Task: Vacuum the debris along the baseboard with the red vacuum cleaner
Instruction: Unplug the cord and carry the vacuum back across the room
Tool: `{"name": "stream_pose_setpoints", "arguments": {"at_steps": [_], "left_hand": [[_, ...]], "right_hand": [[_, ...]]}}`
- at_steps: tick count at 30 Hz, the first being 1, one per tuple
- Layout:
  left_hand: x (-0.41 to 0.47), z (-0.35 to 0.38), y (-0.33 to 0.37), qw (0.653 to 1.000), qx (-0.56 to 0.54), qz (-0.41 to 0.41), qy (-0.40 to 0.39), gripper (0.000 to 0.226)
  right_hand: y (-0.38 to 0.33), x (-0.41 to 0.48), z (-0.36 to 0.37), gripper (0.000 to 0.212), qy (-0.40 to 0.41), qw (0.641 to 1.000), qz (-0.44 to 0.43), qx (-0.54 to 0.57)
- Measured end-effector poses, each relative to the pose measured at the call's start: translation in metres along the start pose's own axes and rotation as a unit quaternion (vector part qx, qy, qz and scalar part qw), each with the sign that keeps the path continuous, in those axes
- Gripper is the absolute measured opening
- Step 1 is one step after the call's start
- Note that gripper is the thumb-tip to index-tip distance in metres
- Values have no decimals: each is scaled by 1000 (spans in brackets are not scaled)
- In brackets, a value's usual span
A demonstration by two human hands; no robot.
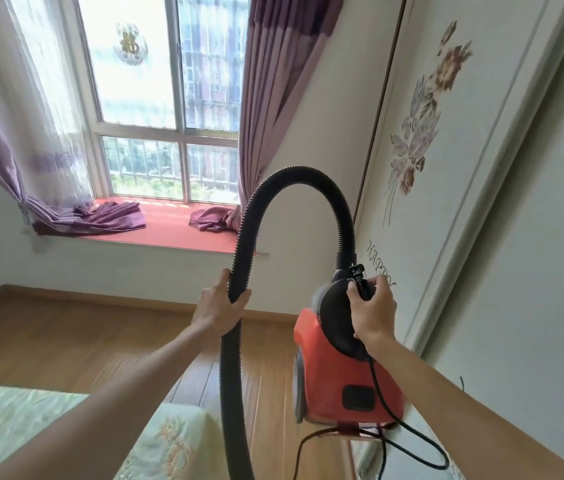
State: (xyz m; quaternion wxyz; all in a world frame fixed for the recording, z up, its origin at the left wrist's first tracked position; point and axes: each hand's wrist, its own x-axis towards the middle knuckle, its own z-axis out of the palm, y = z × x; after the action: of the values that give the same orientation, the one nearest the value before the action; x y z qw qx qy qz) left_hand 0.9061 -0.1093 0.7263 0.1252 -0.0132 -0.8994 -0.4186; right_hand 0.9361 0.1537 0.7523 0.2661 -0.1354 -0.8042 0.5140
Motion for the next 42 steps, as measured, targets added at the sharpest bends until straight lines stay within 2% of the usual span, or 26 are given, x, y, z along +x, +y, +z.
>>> {"name": "stream_pose_setpoints", "arguments": {"at_steps": [11, 25, 35, 42], "left_hand": [[225, 79, -54, 999, 25, -3, -47, 34], [408, 200, -76, 995, 22, -21, -98, 35], [519, 313, -115, 988, 44, -88, -117, 34], [553, 398, -167, 979, 49, -145, -132, 33]], "right_hand": [[67, 162, 141, 22, -6, 998, 39, -48], [146, 319, 230, 20, 31, 997, 57, -32], [263, 456, 304, 18, -39, 992, 110, -54], [359, 496, 360, 21, -92, 978, 165, -89]]}}
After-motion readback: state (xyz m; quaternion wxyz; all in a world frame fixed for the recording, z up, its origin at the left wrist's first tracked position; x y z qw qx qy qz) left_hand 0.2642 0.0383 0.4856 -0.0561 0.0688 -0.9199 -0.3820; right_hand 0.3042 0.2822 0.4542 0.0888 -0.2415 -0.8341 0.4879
